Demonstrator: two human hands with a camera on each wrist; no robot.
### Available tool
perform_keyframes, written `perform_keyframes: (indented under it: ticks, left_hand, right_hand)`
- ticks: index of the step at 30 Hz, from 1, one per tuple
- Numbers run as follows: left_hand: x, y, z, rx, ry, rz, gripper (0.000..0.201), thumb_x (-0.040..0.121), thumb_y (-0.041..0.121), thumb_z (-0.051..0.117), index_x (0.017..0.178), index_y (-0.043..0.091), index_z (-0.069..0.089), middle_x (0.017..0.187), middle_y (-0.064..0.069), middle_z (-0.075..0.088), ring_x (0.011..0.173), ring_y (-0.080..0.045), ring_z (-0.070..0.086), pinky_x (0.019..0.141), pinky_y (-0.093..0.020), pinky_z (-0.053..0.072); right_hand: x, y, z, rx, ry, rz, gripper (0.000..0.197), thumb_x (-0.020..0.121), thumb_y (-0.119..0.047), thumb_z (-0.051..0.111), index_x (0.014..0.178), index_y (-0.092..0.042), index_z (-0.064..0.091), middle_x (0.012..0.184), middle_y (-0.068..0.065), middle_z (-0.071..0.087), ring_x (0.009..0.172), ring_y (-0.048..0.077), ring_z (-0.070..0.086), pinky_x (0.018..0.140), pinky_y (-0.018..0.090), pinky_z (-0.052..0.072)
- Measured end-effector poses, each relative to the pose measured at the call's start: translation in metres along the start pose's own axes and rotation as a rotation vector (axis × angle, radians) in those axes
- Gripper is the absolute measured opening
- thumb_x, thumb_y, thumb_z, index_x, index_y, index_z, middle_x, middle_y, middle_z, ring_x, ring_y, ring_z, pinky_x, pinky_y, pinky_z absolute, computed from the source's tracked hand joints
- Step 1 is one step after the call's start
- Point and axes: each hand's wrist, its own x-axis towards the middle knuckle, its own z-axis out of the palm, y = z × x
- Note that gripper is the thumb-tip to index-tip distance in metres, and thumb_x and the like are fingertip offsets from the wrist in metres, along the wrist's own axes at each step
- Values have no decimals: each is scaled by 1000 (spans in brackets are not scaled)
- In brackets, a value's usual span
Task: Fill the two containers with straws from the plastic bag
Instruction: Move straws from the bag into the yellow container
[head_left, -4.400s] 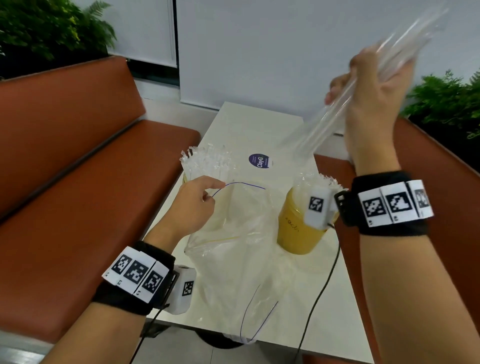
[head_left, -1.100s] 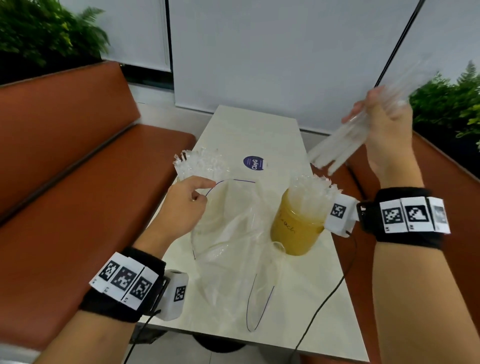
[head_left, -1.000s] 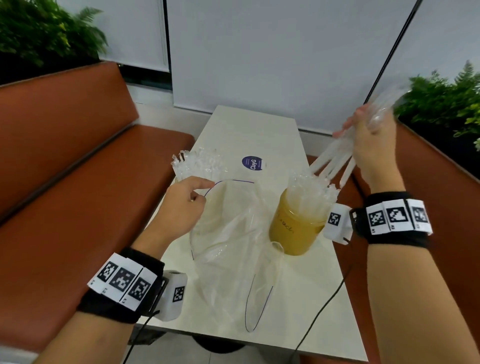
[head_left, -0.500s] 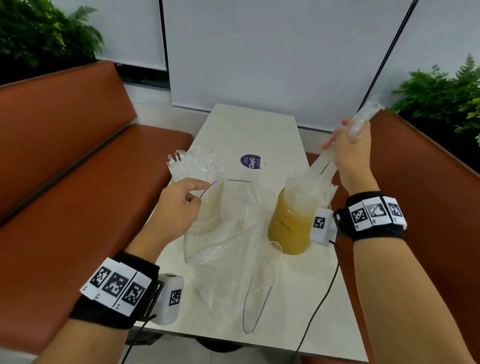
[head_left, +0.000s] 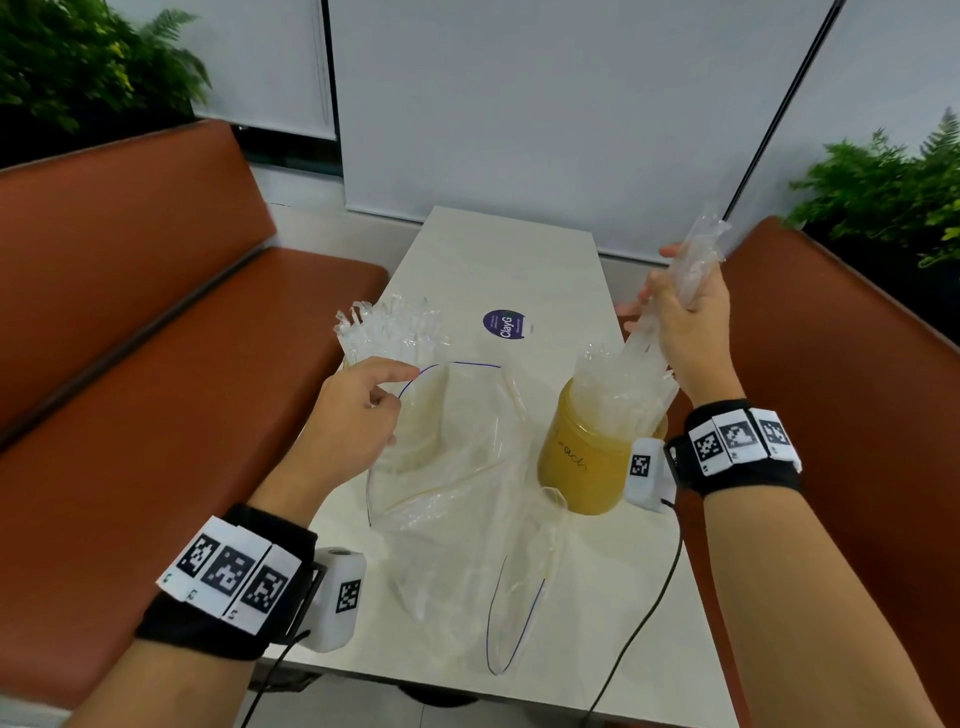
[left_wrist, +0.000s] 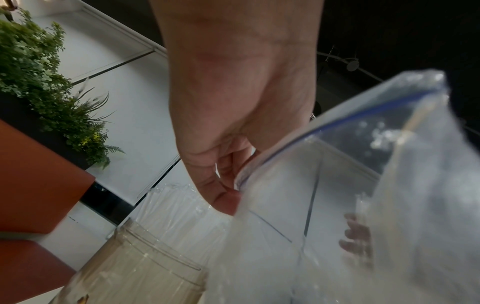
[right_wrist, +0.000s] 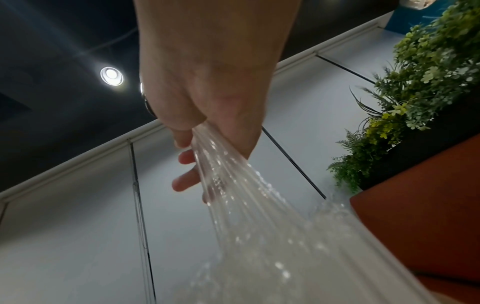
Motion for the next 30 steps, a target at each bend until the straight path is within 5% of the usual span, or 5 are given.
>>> perform_keyframes:
  ticks: [8, 15, 19, 24, 30]
  left_hand:
    - [2, -1, 1, 15, -11, -13, 46, 95, -5, 44, 122, 23, 68, 86, -13, 67, 61, -16, 72, 38, -16, 40]
    - [4, -1, 0, 32, -12, -6, 46, 95, -5, 45, 122, 23, 69, 89, -14, 69, 59, -14, 71, 39, -13, 39]
    - [3, 3, -1, 41, -14, 12, 43, 94, -3, 47, 122, 21, 69, 89, -15, 69, 61, -30, 67, 43, -13, 42]
    - [-1, 11, -3, 97, -74, 71, 45, 87, -6, 59, 125, 18, 67, 83, 18, 58, 58, -7, 54, 55, -7, 44]
    - [-1, 16, -8, 151, -149, 88, 48, 89, -5, 57, 123, 26, 69, 84, -13, 68, 66, -33, 68, 56, -12, 49]
  right_hand:
    - [-29, 57, 0, -101, -75, 205, 9, 96, -9, 66, 105, -11, 64, 91, 13, 73, 86, 21, 74, 89, 43, 60]
    - [-9, 23, -5, -27, 78, 9, 62, 78, 11, 75, 123, -23, 50, 103, 11, 70, 93, 18, 73, 80, 28, 61]
    - [4, 15, -4, -427, 35, -174, 31, 91, -10, 72, 120, -18, 67, 99, 4, 72, 84, 12, 69, 79, 27, 60]
    - [-30, 58, -1, -853, -215, -50, 31, 100, -28, 61, 123, -11, 71, 121, 6, 73, 108, 18, 70, 95, 19, 44]
    - [-27, 30, 0, -876, -161, -143, 31, 96, -36, 60, 115, -16, 75, 112, 1, 75, 103, 18, 69, 96, 40, 56]
